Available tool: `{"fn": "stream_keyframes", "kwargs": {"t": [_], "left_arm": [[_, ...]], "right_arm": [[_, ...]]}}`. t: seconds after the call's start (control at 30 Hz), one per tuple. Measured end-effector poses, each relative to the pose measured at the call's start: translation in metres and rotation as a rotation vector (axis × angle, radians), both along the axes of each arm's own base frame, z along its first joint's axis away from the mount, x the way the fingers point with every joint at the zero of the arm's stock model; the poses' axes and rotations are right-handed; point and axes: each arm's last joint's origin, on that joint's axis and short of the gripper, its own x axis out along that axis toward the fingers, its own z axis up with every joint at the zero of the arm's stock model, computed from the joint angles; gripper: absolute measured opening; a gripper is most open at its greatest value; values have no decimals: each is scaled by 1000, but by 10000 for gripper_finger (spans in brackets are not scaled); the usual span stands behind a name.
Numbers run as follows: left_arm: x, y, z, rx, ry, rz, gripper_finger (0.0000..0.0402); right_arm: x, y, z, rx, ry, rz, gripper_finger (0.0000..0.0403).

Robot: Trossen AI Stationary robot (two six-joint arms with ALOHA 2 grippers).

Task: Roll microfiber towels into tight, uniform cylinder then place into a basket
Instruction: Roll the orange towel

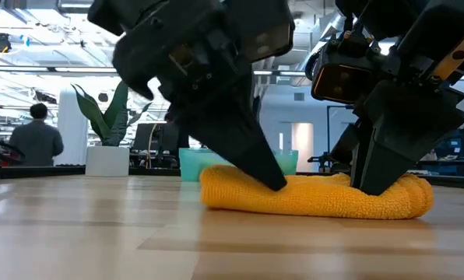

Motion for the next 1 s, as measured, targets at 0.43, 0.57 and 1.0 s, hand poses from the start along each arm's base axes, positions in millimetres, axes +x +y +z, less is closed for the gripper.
{"fn": "stream_keyframes", "kwargs": {"t": [0.43,0.57,1.0], "left_arm": [[-11,12,-18,-92,59,128,98],[-12,12,-19,-140,72,188,98],[-12,12,-20,-204,81,274,98]], "right_arm": [[1,-3,0,78,54,-63,103],[1,-6,-1,101,88,-96,110],[4,-15,1,173,118,-59,193]]}}
